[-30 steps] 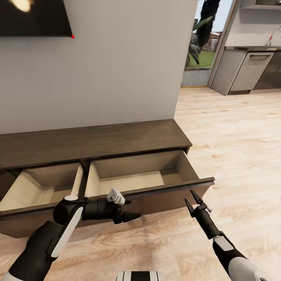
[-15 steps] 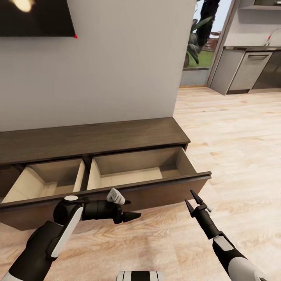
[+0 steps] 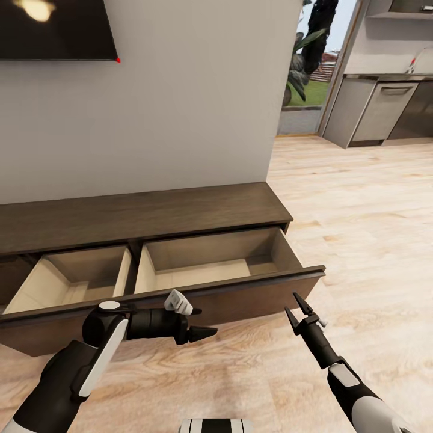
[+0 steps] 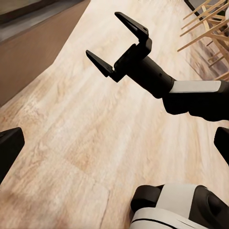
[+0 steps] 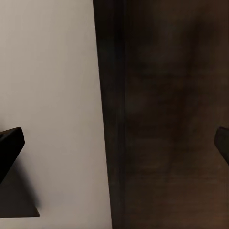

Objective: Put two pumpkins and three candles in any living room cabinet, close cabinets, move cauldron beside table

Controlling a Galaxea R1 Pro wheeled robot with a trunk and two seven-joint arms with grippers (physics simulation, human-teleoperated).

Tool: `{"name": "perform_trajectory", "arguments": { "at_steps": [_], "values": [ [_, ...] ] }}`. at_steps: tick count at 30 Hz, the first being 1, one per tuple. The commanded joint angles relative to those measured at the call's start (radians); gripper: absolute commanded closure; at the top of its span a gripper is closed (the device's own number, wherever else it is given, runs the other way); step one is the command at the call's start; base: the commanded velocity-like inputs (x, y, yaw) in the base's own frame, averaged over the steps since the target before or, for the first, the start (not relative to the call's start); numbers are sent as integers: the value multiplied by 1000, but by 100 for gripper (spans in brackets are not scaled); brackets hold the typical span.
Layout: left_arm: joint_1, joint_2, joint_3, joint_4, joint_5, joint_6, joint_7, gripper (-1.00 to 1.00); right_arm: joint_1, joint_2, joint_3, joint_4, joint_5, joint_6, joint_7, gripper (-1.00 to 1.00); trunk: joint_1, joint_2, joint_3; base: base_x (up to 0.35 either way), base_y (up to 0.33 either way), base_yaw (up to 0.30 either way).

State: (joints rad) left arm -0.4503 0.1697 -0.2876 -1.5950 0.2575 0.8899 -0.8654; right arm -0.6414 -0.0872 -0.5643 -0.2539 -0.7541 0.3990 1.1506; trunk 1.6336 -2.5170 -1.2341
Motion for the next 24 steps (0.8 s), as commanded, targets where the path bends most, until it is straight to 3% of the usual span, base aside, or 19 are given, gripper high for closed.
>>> {"name": "perform_trajectory", "arguments": {
  "at_steps": [1, 6, 14, 24],
  "values": [
    [-1, 1, -1, 0, 3, 5, 0, -100, 0, 0, 2, 0, -8, 9, 2, -100, 0, 0, -1, 0, 0, 0],
    [-1, 1, -1, 0, 2, 4, 0, -100, -1, -2, 1, -1, -8, 10, -2, -100, 0, 0, -1, 0, 0, 0],
    [-1, 1, -1, 0, 2, 4, 0, -100, -1, -16, 1, -1, -8, 12, -77, -100, 0, 0, -1, 0, 0, 0],
    [-1, 1, -1, 0, 2, 4, 0, -100, -1, -16, 1, -1, -8, 11, -83, -100, 0, 0, -1, -42, 0, 0]
  ]
}}
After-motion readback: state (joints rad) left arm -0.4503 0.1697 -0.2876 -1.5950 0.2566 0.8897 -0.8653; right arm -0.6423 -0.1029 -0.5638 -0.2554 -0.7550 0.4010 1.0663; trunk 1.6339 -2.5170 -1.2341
